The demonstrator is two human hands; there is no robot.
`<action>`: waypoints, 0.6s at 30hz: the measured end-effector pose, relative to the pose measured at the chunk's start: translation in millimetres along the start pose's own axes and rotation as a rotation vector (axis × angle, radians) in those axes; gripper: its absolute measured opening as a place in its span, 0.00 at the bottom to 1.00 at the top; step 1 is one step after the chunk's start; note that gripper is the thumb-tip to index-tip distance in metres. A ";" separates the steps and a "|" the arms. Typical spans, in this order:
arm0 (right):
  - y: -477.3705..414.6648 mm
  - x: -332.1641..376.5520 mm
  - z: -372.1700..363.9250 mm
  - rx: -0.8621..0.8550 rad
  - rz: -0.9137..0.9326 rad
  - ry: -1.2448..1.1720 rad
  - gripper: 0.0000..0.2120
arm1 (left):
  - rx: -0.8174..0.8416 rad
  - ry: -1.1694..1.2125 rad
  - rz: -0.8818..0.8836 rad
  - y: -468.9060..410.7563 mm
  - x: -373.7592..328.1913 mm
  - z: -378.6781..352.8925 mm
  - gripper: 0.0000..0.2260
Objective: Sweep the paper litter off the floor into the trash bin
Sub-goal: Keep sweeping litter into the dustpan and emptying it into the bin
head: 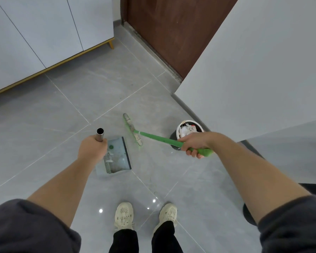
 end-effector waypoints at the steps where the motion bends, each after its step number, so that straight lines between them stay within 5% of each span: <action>1: -7.6 -3.2 -5.4 -0.051 0.001 0.052 0.22 | 0.014 -0.025 -0.026 -0.3 -6.0 -2.3 0.14; 7: -42.7 -59.3 -41.2 -0.220 -0.174 0.314 0.11 | 0.149 -0.170 -0.132 3.2 -24.6 -25.4 0.17; 10: -44.5 -74.9 -56.7 -0.227 -0.194 0.223 0.15 | 0.207 -0.204 -0.151 10.1 -28.7 -40.9 0.18; 14: -68.3 -70.9 -85.0 -0.076 -0.211 0.026 0.10 | 0.237 -0.202 -0.150 12.4 -29.9 -58.4 0.17; 18: -71.9 -54.8 -118.8 0.256 -0.333 -0.338 0.08 | 0.229 -0.167 -0.127 8.0 -31.0 -66.8 0.17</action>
Point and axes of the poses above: each hand's wrist, its own y-axis away from the middle knuckle, its own z-axis out of the back of the hand, x = y × z, the point moved 10 cm from there along -y, towards the middle knuckle, and after that the axes turned 15 degrees about -z, right-handed, at the moved point
